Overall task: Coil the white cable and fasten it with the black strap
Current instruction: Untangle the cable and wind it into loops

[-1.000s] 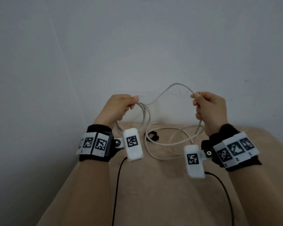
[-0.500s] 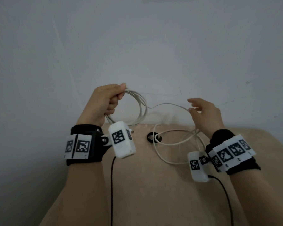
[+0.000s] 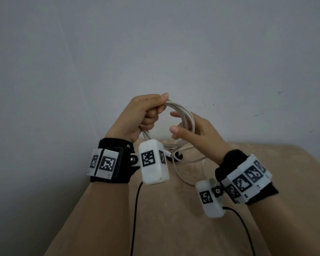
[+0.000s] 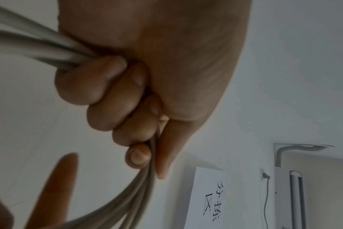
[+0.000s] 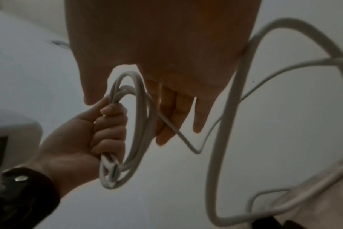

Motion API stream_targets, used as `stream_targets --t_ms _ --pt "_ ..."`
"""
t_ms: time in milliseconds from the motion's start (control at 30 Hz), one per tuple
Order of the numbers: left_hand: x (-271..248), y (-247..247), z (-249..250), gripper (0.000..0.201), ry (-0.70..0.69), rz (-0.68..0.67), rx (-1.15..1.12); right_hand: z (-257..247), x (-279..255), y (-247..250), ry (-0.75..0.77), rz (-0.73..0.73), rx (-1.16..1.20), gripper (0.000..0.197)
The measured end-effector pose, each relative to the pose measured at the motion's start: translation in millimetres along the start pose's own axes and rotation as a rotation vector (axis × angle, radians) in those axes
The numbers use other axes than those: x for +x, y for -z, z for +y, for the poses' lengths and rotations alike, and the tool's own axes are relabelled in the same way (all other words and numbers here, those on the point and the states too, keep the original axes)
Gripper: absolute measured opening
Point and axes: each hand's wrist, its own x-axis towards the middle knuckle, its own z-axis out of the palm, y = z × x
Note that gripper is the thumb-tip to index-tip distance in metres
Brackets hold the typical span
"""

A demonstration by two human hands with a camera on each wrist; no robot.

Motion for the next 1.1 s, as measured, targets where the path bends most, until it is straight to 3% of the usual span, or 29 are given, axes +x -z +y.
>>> stream_targets --t_ms 233,400,567,767,1100 --pt "0.3 9.0 -3.1 0.039 0.044 0.082 0.012 6.6 0.7 8.9 0.022 0.155 -0.364 0.047" --pt "2.0 7.9 -5.4 0.038 0.083 0.095 0.04 6.9 1.0 16.9 0.004 0.198 -0.313 0.041" --pt "4.8 5.5 -7.0 0.038 0.082 0.197 -0.011 4.7 4.5 17.5 0.016 0.195 -0.227 0.028" --pt "11.9 -3.4 -10.7 0.038 0.095 0.227 -0.208 7.0 5.9 10.1 -0.002 0.2 -0.248 0.037" --pt "14.5 -7.8 -10.0 0.038 0.122 0.196 -0.322 11.7 7.5 11.3 -0.052 0.185 -0.203 0.037"
